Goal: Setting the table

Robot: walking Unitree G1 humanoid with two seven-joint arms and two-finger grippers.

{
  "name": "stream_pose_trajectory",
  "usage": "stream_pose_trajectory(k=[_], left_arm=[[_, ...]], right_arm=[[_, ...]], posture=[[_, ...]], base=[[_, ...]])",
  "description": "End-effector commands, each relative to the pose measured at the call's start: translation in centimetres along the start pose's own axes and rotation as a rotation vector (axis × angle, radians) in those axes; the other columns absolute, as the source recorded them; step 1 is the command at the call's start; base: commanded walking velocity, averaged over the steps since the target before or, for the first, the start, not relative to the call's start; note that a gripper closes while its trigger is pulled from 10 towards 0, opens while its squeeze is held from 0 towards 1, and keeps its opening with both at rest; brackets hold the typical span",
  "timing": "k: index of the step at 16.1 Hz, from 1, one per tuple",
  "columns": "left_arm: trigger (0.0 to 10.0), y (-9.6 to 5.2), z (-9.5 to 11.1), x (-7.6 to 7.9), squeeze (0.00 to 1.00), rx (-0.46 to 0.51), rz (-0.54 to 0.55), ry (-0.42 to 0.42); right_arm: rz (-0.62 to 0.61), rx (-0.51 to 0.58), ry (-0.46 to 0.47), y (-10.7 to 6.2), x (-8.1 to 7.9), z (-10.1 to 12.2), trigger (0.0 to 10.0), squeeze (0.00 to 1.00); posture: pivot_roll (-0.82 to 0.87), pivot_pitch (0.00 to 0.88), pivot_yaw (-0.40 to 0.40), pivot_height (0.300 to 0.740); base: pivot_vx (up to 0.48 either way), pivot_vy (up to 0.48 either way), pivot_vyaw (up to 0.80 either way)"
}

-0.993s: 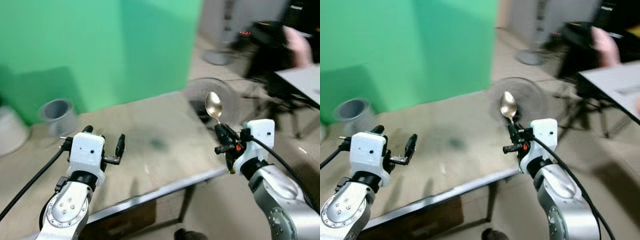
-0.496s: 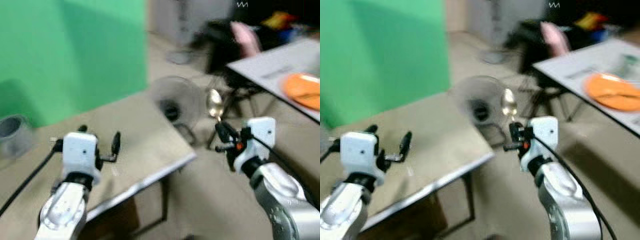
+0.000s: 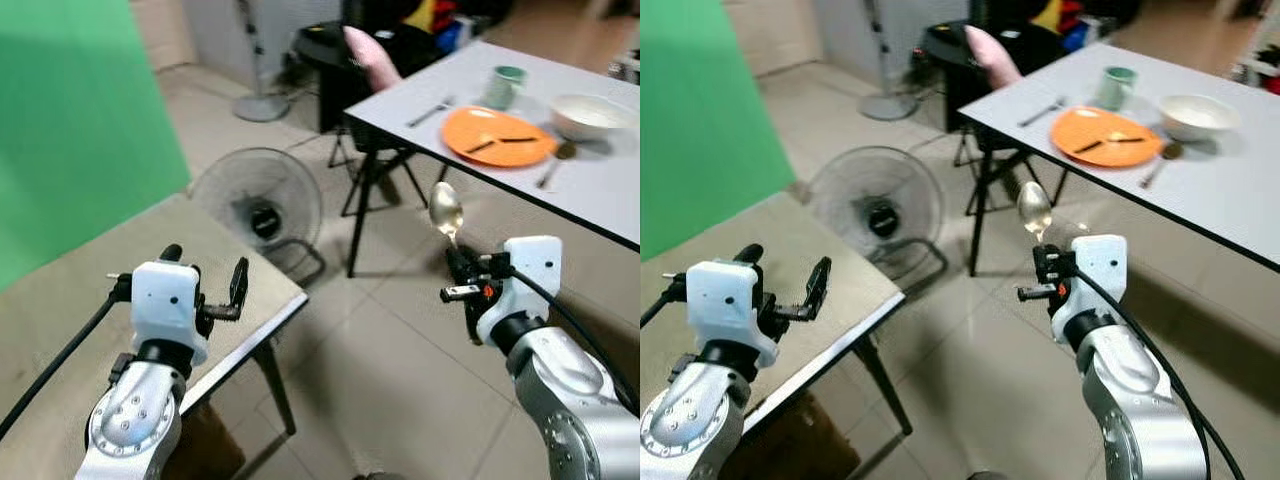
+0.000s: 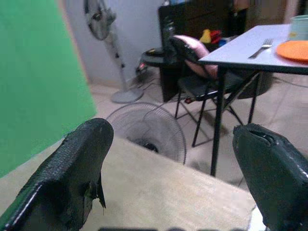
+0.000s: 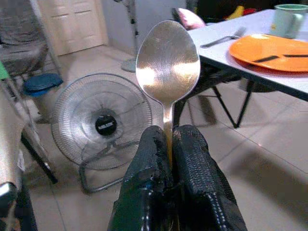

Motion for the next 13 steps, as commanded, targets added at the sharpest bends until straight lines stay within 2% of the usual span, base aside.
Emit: stream_pose_trajectory(k=[1, 5, 9, 13], left_arm=[[10.0, 0.1, -0.1, -0.2, 0.00, 0.002, 0.006, 0.018], [10.0, 0.4, 0.2, -0.2, 0.00, 0.032, 0.004, 0.000], [10.0, 1.5, 0.6, -0.1, 0.00, 0.059, -0.024, -0.036], [10.0, 1.5, 0.5, 0.4, 0.00, 0.056, -0.053, -0.028]], right_arm=[[-0.020, -0.009, -0.007, -0.2, 0.1, -0.1, 10.0, 0.00], [-0.047, -0.035, 0.002, -0.8, 0.4, -0.6, 10.0, 0.00], [-0.077, -0.048, 0.021, -1.6, 0.3, -1.1, 10.0, 0.00], [-0.117, -0.019, 0.007, -1.1, 1.1, -0.3, 10.0, 0.00]], posture=[[-0.10, 0.000, 0.037, 0.740], [-0.10, 0.000, 0.036, 0.740], [-0.11, 0.000, 0.051, 0.740], [-0.12, 0.000, 0.058, 0.740]], base=[[0.000, 0.000, -0.80], [0.000, 0.000, -0.80], [0.000, 0.000, -0.80], [0.263, 0.000, -0.80]])
Point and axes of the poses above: a point about 5 cm out from each wrist's last joint towards the gripper, its own y axis pointing out of the wrist towards the gripper, its own z axis along the axis of the wrist's last joint, x = y × z, the point moved 2 cm from there along y, pointing out of the wrist towards the gripper, and after that the axes turned 5 degrees about y, right-handed, at the moved point
